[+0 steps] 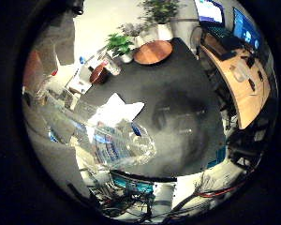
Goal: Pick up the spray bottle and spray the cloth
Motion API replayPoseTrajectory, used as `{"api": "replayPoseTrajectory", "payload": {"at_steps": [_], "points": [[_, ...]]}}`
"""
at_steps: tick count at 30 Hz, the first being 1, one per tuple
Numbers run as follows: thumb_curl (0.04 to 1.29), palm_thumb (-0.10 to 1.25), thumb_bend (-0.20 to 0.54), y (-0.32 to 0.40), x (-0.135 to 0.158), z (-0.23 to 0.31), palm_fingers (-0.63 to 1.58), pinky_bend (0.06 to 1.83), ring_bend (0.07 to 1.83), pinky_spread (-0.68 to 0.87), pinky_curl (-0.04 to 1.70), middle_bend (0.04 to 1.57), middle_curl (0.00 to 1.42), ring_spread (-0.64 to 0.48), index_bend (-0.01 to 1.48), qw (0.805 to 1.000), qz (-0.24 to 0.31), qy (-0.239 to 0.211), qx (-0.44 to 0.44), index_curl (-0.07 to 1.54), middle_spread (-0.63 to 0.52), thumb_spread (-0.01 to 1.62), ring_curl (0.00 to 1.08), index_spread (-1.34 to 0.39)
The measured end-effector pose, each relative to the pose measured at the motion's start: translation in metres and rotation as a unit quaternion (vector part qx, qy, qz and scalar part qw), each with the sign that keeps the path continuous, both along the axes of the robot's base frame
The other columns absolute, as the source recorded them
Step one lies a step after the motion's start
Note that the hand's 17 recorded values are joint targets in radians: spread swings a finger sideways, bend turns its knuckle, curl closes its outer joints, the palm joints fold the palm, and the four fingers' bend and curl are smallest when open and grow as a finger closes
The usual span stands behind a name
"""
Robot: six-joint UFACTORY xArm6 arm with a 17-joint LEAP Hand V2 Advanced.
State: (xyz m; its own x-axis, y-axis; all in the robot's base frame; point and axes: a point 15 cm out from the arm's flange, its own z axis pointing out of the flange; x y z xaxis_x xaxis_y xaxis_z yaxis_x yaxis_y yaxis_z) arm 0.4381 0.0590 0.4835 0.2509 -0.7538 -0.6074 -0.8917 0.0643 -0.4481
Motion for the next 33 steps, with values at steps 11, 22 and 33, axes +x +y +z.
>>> {"api": "replayPoseTrajectory", "payload": {"at_steps": [11,22,33], "points": [[1.0,1.06,-0.02,0.104,-0.01,0.02,1.19,1.3,1.42,-0.31,0.66,1.36,0.7,-0.22,1.18,0.99,0.076,-0.005,-0.118,0.68,-0.18,0.34,0.64,-0.26],[0.99,1.05,-0.021,0.108,0.014,-0.008,1.19,1.3,1.41,-0.32,0.66,1.36,0.71,-0.22,1.19,0.971,0.071,0.08,-0.216,0.67,-0.18,0.34,0.65,-0.26],[0.99,1.05,-0.021,0.112,0.045,-0.097,1.19,1.3,1.4,-0.32,0.67,1.36,0.71,-0.23,1.19,0.955,0.09,0.169,-0.227,0.67,-0.18,0.34,0.66,-0.26]]}}
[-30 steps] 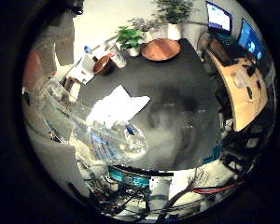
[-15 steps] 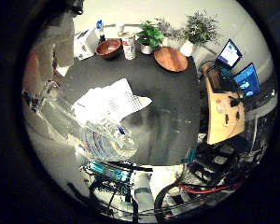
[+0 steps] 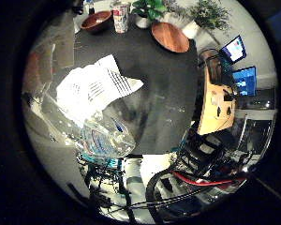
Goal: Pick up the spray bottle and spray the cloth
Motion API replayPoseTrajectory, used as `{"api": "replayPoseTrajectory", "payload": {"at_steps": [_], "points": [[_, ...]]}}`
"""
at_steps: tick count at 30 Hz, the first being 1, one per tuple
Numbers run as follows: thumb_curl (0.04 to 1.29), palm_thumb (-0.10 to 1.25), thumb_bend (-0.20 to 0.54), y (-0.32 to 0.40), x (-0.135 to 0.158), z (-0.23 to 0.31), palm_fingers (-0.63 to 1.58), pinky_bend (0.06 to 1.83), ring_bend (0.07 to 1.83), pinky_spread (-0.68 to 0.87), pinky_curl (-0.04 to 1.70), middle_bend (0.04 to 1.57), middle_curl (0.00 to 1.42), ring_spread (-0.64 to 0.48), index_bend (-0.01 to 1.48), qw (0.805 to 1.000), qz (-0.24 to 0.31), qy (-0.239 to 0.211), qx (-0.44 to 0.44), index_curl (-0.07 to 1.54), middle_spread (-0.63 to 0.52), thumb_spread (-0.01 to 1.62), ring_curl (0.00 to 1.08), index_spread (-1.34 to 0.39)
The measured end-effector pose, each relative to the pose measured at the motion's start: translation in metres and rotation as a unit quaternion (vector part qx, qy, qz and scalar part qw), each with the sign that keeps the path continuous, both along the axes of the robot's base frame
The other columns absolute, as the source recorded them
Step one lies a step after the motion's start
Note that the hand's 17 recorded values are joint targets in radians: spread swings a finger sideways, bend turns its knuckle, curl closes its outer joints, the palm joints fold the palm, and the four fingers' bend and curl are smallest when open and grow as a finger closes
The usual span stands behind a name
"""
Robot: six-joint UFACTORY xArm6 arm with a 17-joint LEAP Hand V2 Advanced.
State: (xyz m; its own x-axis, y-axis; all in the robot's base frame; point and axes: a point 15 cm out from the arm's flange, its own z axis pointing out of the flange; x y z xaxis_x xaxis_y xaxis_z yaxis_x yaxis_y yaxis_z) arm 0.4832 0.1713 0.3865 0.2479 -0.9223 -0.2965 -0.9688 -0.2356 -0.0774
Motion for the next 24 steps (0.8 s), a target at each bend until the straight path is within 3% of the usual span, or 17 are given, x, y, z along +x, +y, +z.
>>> {"api": "replayPoseTrajectory", "payload": {"at_steps": [6,7,11,24], "points": [[0.98,1.05,-0.021,0.001,0.01,-0.002,1.19,1.29,1.4,-0.32,0.67,1.35,0.71,-0.23,1.19,1.0,-0.001,0.003,0.0,0.67,-0.18,0.34,0.67,-0.26],[0.98,1.05,-0.021,-0.008,0.005,0.031,1.19,1.29,1.4,-0.32,0.67,1.35,0.71,-0.23,1.19,1.0,-0.003,-0.008,0.006,0.67,-0.18,0.34,0.67,-0.26],[0.98,1.04,-0.022,-0.019,-0.006,0.067,1.19,1.29,1.4,-0.32,0.67,1.35,0.71,-0.23,1.19,0.999,-0.013,-0.037,0.013,0.67,-0.18,0.35,0.67,-0.26],[0.97,1.04,-0.022,-0.026,-0.028,0.09,1.19,1.29,1.38,-0.32,0.67,1.35,0.71,-0.23,1.19,0.999,-0.021,-0.036,0.022,0.67,-0.18,0.35,0.67,-0.26]]}}
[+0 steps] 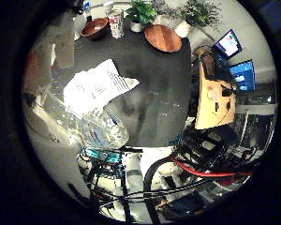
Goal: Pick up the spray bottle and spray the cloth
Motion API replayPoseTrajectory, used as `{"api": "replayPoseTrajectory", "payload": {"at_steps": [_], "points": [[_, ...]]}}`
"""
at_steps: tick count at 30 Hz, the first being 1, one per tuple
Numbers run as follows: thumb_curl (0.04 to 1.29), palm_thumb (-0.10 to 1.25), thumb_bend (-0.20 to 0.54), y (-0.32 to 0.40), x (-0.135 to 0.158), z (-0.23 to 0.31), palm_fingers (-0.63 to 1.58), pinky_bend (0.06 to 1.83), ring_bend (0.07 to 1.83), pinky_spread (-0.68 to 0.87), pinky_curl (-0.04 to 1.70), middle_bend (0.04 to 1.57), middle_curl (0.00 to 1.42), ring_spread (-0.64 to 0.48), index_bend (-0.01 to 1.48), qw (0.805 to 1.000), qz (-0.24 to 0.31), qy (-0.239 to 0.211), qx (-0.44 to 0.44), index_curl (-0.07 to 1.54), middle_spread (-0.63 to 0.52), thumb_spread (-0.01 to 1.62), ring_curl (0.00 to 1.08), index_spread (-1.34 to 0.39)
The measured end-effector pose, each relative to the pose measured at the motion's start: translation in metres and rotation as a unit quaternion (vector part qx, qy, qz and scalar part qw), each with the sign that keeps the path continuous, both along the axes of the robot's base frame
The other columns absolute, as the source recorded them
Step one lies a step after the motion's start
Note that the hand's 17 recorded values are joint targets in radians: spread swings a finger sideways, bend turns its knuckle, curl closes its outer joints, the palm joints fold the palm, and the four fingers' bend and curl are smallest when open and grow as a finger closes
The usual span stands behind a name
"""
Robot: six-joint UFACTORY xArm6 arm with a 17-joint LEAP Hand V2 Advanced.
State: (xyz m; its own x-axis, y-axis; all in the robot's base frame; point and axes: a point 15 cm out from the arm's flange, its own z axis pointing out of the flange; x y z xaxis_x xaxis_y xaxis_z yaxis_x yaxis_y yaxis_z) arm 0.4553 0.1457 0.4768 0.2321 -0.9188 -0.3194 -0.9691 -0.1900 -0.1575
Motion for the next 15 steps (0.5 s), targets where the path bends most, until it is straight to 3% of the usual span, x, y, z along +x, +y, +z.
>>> {"api": "replayPoseTrajectory", "payload": {"at_steps": [15], "points": [[0.97,1.04,-0.022,0.023,0.03,-0.084,1.19,1.3,1.39,-0.31,0.66,1.35,0.71,-0.23,1.19,0.997,0.018,0.07,-0.011,0.67,-0.18,0.35,0.67,-0.26]]}}
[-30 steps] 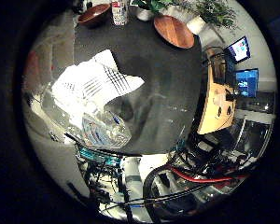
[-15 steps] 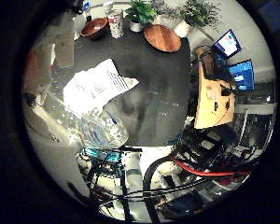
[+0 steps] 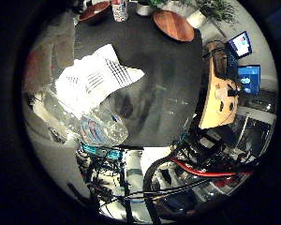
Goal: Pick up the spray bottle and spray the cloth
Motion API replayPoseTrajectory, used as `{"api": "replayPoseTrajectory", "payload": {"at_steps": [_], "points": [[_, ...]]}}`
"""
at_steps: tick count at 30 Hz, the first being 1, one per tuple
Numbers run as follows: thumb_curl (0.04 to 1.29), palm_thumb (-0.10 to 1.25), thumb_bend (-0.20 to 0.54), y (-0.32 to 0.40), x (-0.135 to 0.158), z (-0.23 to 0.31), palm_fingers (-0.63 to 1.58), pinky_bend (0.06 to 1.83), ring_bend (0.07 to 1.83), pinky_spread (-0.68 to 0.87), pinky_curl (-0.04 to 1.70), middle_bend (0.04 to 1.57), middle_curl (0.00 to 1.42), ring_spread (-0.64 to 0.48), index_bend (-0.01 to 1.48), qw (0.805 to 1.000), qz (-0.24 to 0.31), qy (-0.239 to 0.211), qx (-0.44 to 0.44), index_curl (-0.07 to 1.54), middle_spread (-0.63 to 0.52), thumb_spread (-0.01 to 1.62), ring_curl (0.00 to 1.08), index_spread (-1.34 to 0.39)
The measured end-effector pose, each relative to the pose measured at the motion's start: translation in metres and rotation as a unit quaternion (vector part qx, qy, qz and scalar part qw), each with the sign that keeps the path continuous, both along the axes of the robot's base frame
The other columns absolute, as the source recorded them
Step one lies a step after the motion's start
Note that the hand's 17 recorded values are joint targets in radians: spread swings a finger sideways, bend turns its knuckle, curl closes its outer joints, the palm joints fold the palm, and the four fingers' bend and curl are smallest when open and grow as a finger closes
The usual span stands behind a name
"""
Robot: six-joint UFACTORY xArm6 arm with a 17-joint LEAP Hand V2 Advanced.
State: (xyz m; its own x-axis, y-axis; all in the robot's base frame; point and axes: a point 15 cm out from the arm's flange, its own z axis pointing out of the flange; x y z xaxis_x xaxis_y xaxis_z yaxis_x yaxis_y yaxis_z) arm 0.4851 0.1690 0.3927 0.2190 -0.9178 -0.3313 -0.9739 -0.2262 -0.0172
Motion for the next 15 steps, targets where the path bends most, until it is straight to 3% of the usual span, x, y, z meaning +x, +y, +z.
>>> {"api": "replayPoseTrajectory", "payload": {"at_steps": [7,15], "points": [[0.97,1.03,-0.022,0.02,-0.001,0.003,1.19,1.3,1.39,-0.31,0.66,1.34,0.71,-0.23,1.19,1.0,0.008,0.0,0.021,0.67,-0.18,0.36,0.67,-0.26],[0.97,1.03,-0.021,0.072,-0.025,0.062,1.19,1.31,1.38,-0.31,0.66,1.34,0.71,-0.23,1.19,0.993,0.039,-0.037,0.104,0.67,-0.18,0.38,0.67,-0.26]]}}
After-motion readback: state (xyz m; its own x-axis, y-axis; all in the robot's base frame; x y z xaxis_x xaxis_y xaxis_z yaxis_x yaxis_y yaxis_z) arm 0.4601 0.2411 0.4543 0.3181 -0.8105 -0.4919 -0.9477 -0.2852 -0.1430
